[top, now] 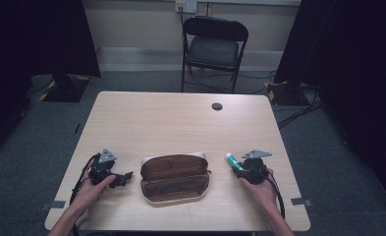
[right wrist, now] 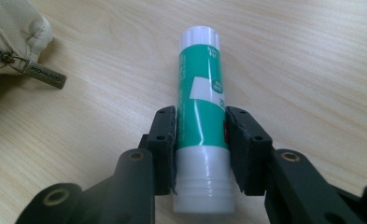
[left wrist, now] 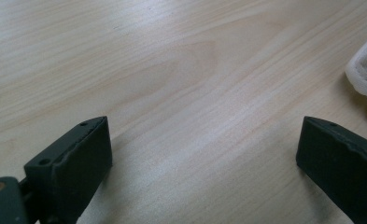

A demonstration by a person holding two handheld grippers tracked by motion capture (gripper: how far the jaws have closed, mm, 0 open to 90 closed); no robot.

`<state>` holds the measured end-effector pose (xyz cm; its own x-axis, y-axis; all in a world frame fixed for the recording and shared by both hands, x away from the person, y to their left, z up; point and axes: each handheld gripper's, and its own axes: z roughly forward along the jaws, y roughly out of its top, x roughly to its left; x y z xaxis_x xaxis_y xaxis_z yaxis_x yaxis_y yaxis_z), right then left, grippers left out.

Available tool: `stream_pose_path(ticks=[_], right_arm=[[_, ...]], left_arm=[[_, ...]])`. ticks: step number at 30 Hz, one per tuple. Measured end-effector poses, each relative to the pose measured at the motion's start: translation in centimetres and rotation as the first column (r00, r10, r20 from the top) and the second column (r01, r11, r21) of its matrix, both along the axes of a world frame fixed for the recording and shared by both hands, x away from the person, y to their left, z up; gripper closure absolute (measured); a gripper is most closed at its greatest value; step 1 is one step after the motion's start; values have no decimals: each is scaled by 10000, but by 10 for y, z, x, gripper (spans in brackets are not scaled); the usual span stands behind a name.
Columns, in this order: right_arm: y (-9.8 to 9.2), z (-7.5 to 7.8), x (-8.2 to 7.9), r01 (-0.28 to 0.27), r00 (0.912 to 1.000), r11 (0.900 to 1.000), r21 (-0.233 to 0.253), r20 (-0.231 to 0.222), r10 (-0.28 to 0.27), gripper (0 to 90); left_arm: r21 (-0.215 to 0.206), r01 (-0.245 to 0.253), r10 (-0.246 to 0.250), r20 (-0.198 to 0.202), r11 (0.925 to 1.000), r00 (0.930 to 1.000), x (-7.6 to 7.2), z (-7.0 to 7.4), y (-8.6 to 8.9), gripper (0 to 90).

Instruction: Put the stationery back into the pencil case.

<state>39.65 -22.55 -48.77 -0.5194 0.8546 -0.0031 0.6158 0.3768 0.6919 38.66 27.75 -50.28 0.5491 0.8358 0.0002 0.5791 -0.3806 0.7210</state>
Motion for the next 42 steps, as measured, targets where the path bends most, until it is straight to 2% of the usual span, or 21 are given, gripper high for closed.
stream_pose_path(ticks=[8, 11, 25, 30, 36, 42], right_arm=[[0, 1, 1, -128, 9999, 9999, -50, -104, 127, 655], [-3, 2, 1, -80, 9995, 9999, 145, -293, 84, 655], [-15, 10, 2, -9, 9999, 9939, 1100, -110, 21, 656], [-15, 12, 2, -144, 9996, 9926, 1205, -222, 172, 657], [-12, 14, 0, -267, 9994, 9912, 1295, -194, 294, 657], [-10, 19, -4, -371, 9992, 9866, 1587, -59, 385, 657]], left_arm=[[-9, -6, 6, -1, 10000, 10000, 0, 0, 0, 32], [11, 17, -17, 13, 10000, 10000, 0, 0, 0, 32], [36, -15, 15, -28, 10000, 10000, 1, 0, -1, 15], [66, 5, -4, -34, 10000, 10000, 1, 0, -1, 15], [62, 2, -2, -34, 10000, 10000, 1, 0, -1, 15], [44, -19, 19, -54, 10000, 10000, 1, 0, -1, 11]])
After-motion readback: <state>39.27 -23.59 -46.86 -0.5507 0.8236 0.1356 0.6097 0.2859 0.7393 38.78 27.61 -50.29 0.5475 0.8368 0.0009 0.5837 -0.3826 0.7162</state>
